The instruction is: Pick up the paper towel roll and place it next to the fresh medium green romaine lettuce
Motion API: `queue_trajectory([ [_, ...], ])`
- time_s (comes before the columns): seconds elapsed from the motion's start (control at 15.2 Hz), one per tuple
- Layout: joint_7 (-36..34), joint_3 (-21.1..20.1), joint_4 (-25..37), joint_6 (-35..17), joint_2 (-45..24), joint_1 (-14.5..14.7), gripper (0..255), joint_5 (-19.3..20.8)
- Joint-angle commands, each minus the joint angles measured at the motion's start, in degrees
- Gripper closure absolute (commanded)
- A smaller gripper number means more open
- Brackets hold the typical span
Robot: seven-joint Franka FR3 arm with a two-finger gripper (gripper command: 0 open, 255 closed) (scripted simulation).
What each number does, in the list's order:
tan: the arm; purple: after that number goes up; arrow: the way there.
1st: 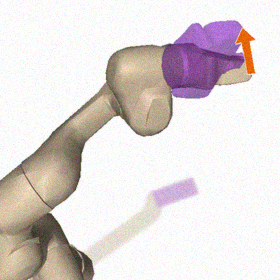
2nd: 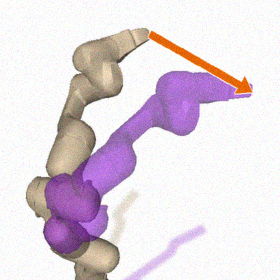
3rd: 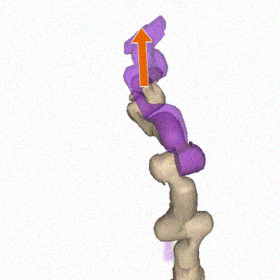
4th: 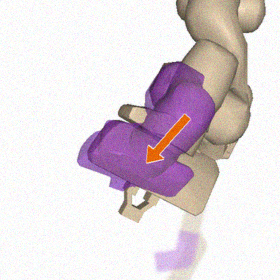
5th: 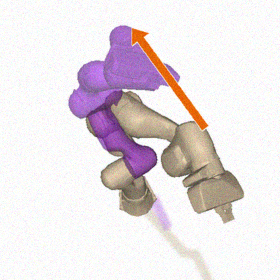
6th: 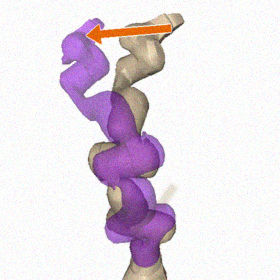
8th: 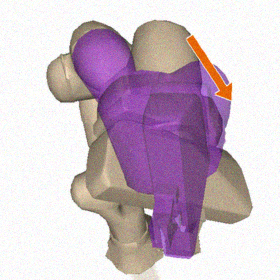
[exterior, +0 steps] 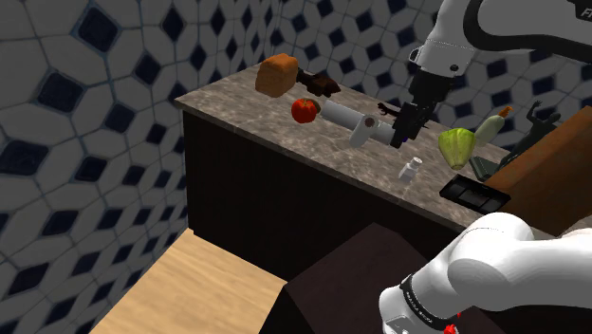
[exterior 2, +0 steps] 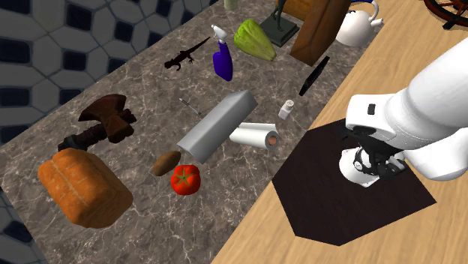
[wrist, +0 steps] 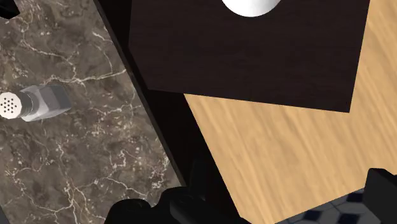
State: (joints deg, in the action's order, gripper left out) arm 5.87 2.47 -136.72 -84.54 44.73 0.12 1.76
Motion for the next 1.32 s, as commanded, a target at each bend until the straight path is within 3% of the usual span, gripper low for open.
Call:
queue_trajectory([
  [0.0, 0.0, 0.0, 0.0, 0.0, 0.0, 0.0, 0, 0.0],
  [0.86, -11.77, -2.86, 0.1, -28.57, -14.64, -7.92, 0, 14.33],
  [1.06, -15.66, -3.53, 1.88, -33.78, -18.66, -10.26, 0, 18.57],
  [1.25, -16.15, -3.27, 1.12, -35.73, -19.58, -10.67, 0, 19.3],
])
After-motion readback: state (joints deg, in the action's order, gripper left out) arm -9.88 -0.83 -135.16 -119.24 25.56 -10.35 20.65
